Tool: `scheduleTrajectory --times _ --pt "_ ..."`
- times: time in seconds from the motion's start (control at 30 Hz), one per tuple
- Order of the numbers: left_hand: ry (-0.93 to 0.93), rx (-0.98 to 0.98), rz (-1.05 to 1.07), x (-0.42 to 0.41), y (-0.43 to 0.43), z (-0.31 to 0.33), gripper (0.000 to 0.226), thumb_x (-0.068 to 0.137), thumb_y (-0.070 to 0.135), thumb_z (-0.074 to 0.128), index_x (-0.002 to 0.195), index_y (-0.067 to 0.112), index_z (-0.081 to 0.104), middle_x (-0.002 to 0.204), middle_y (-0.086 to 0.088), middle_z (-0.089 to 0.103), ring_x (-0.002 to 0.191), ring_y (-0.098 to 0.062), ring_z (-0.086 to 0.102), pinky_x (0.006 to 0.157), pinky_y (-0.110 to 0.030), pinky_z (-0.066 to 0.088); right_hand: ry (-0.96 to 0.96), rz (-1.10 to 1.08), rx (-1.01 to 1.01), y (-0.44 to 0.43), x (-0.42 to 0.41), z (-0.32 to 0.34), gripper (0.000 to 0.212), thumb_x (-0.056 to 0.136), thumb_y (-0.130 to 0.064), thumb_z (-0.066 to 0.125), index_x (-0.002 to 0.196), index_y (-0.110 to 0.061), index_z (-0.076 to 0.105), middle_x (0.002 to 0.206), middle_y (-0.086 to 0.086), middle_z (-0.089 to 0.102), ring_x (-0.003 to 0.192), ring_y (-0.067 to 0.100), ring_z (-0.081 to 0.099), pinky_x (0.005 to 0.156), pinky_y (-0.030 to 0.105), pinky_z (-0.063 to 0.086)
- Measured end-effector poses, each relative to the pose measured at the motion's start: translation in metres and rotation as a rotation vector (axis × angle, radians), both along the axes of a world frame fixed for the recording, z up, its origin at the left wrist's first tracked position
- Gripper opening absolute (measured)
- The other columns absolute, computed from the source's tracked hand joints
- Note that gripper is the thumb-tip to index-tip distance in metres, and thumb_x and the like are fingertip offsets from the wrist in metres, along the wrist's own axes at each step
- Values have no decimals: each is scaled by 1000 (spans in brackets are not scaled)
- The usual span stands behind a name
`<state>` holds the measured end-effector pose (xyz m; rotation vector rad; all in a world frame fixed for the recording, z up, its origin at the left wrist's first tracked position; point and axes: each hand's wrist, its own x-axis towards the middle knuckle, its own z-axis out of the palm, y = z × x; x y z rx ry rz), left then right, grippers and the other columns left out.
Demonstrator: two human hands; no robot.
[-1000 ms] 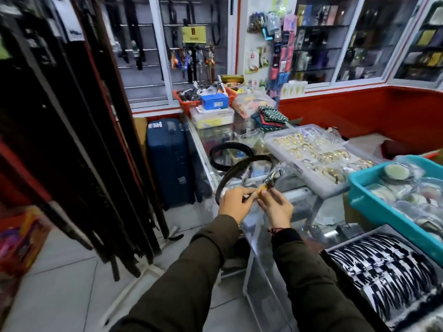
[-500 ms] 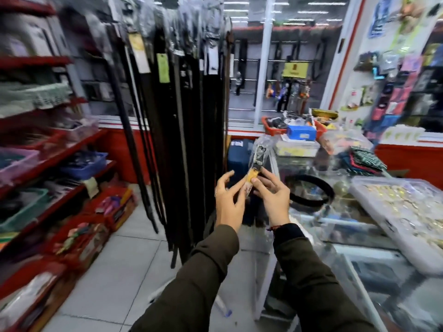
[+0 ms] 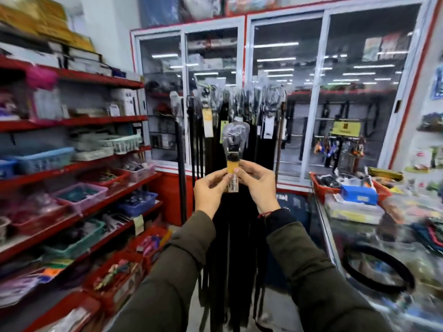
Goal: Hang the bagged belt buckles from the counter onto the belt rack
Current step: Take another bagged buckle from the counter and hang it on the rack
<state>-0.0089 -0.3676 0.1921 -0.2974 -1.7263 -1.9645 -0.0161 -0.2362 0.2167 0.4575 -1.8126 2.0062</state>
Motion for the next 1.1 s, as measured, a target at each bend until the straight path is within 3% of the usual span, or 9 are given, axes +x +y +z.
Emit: scheduleTrajectory --times 0.17,0.3,0.37,0.47,0.53,0.63,0.9,1.03,1.1 --pt "73 53 111 -14 -39 65 21 90 22 72 106 11 77 91 -3 77 85 -10 74 76 -34 63 94 40 -15 -48 -20 67 31 83 -4 74 113 3 71 106 20 74 94 23 70 90 41 58" --pt "82 42 264 -32 -65 109 32 75 46 80 87 17 82 83 -5 80 84 -22 77 80 -47 63 91 70 -18 -79 -37 109 31 84 -4 72 114 2 70 106 20 74 94 25 70 82 36 59" --pt "65 29 278 -41 -74 125 37 72 48 81 88 16 82 85 -7 81 86 -25 77 81 -48 63 86 31 -6 -88 -49 123 24 82 -16 75 105 -10 76 103 16 77 95 25 73 86 41 60" --pt "33 61 208 -47 -80 147 36 79 35 81 98 5 79 92 -15 79 79 -23 76 69 -35 64 89 -51 27 -97 -67 138 16 72 -37 74 82 -27 80 90 6 80 88 24 76 86 50 60" --pt "11 91 161 -50 -80 155 31 84 23 78 102 -1 76 90 -16 77 67 -17 73 54 -24 59 84 -74 36 -99 -75 144 19 76 -32 74 88 -19 80 90 8 80 88 25 76 86 51 60" --pt "10 115 122 -54 -83 160 29 86 20 76 104 -2 74 84 -13 75 60 -11 71 49 -19 55 91 -106 57 -101 -80 151 18 79 -28 74 91 -15 79 92 9 80 88 25 76 86 49 60" --pt "-42 155 92 -79 -90 159 24 82 22 79 92 1 77 90 -17 77 74 -25 72 57 -27 58 17 -39 -40 -107 -90 151 18 87 -8 69 100 3 73 101 23 74 91 36 74 79 46 62" --pt "-68 51 124 -96 -90 144 24 80 35 78 88 13 79 94 -13 79 89 -28 76 78 -39 63 27 -133 65 -105 -98 139 20 86 -9 68 104 -2 74 102 19 76 94 32 74 87 47 60" --pt "-24 -100 235 -100 -86 138 24 86 33 68 99 16 78 105 -10 78 102 -27 72 96 -40 57 102 -227 223 -101 -93 130 26 88 -8 62 112 -5 72 107 15 76 100 26 72 95 42 57"
